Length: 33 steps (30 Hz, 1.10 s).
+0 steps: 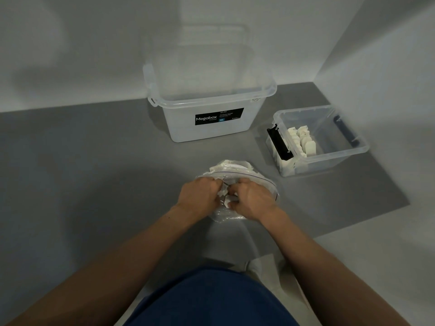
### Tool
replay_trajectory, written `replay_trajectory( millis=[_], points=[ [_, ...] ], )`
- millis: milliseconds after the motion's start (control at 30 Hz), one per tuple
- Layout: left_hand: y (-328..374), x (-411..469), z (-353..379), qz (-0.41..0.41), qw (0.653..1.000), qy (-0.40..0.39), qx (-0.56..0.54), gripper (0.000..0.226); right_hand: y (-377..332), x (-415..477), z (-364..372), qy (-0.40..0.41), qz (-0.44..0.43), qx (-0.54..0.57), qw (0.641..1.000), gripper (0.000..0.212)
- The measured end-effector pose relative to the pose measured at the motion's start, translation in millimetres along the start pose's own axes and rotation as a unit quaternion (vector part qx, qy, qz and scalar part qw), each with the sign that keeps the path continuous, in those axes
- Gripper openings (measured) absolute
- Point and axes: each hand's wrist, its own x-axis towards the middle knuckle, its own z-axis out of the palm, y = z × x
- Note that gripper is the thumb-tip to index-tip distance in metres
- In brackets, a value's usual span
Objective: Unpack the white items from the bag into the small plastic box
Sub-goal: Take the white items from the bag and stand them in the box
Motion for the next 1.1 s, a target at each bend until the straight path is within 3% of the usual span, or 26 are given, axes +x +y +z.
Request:
replay_trajectory(
  millis=[133, 267, 467, 533, 767, 1000, 1100],
  points=[
    [-3, -3, -5, -0.017, 1.000, 0.015, -0.022, 0.017, -1, 2, 1, 0.005, -0.010, 0.010, 1.000, 0.023],
    [-12, -5, -8, -0.028, 0.991, 0.025, -0.127, 0.026, 0, 2, -3, 0.012, -0.019, 0.063, 0.998, 0.013],
    [-25, -8, -20, -0.086, 0.951, 0.059, -0.290, 0.018, 0, -4, -15, 0.101, -0.012, 0.172, 0.980, 0.019],
    [-26, -11, -23, -0.123, 0.918, 0.074, -0.370, 0.016, 0, -4, -19, 0.113, -0.020, 0.196, 0.974, 0.018],
    [-18, -18, -33, -0.182, 0.721, 0.068, -0.665, 0.014, 4, -14, -44, 0.092, -0.050, 0.222, 0.969, 0.009],
    [-6, -20, -34, -0.141, 0.641, 0.022, -0.754, 0.023, 14, -28, -68, 0.079, -0.035, 0.363, 0.928, 0.025],
    [0, -20, -44, -0.129, 0.595, 0.024, -0.793, 0.017, 15, -35, -79, 0.069, -0.017, 0.454, 0.888, 0.035]
  ],
)
